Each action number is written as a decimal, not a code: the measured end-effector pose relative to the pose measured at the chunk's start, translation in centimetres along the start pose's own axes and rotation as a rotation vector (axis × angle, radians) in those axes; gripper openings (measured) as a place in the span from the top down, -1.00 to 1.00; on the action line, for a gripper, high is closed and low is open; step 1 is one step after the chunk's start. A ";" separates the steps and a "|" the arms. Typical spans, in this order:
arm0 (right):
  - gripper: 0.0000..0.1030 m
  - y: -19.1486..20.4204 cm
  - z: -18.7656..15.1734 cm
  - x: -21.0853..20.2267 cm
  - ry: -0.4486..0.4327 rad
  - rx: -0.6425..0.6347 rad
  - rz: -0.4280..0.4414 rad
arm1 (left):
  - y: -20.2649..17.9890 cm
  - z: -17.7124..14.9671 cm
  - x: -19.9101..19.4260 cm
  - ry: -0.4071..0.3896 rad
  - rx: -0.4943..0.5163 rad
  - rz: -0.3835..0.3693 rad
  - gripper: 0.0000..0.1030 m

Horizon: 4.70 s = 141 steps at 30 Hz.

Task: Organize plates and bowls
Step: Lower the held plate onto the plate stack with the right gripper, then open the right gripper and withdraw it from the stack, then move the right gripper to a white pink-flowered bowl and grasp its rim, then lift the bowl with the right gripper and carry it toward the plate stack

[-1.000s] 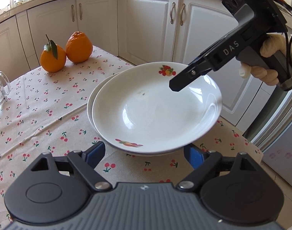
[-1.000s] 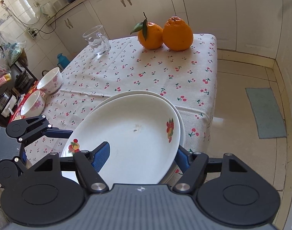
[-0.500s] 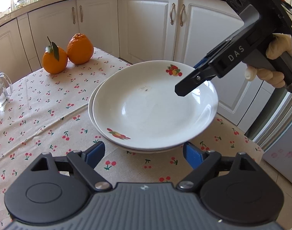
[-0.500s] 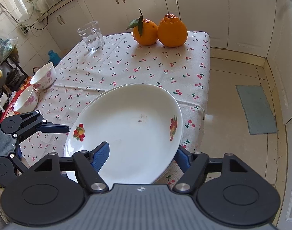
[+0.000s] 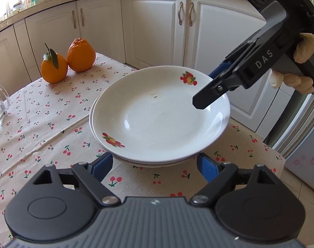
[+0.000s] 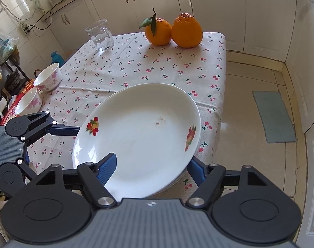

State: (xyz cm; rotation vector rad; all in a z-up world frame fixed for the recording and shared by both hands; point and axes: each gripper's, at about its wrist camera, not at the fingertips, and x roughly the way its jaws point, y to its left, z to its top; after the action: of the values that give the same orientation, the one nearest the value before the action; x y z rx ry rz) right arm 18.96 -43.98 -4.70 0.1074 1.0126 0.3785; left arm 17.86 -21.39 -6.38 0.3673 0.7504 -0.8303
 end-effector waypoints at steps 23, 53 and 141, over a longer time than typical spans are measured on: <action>-1.00 7.0 -2.2 -1.7 -0.091 -0.116 -0.171 | 0.3 -2.0 -6.0 -0.105 -0.009 0.022 -0.82; -1.00 29.7 -3.8 3.7 -0.173 -0.316 -0.120 | 8.9 -17.9 -23.8 -0.151 -0.089 0.318 -0.87; -0.27 25.1 -0.4 8.2 -0.046 -0.261 0.112 | 8.0 -12.4 -12.4 -0.117 -0.084 0.120 -0.78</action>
State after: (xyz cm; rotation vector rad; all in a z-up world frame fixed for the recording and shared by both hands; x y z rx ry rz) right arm 15.95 -17.77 -4.98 -0.0620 0.9058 0.6048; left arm 12.93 -2.81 -5.88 0.2838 0.6453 -0.6988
